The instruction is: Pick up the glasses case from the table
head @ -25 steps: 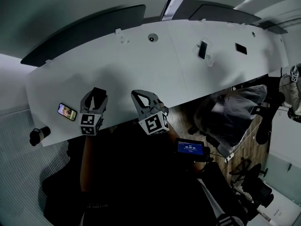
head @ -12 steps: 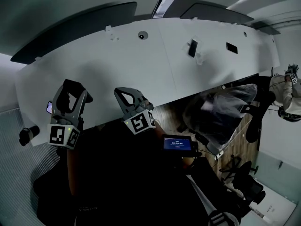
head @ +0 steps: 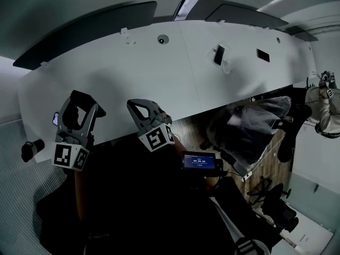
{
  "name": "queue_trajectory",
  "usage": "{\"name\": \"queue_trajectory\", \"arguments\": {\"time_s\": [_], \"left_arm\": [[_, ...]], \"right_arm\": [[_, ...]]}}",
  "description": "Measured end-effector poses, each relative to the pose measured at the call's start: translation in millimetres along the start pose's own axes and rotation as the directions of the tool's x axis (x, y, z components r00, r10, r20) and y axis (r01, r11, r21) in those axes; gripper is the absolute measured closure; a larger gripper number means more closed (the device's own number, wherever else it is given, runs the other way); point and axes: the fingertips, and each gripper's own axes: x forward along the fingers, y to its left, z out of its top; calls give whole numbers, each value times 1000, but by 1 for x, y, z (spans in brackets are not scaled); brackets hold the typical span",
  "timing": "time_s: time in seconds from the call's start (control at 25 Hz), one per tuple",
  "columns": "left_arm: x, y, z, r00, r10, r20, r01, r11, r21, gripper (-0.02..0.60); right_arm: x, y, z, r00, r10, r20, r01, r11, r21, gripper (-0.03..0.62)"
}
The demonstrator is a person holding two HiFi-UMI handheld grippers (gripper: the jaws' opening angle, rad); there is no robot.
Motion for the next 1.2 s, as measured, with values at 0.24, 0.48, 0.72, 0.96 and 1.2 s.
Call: {"name": "queue_trajectory", "arguments": {"time_s": [0.24,0.48,0.72,0.96,1.2], "left_arm": [[-5,0,0,1000,2,2,-2,1000,-4,290],[-7,-4,-1,1000,-8,1,8,1000,-10,290],[-5,-7,-12,1000,-24,-12,23,999,-48,290],[-5,-1,-42,996,-3,-84,1,1000,-23,290],[-3,0,-58,992,-12,-128,8,1000,-28,290]], "right_arm": [[0,6,2,1000,17,1,-17,1000,-10,586],[-1,10,3,1000,30,6,-29,999,-15,586],[-1,17,5,999,53,8,-53,998,-29,586],[-1,18,3,999,49,2,-49,998,-31,586],[-3,18,1,999,48,-2,-48,998,-34,586]]}}
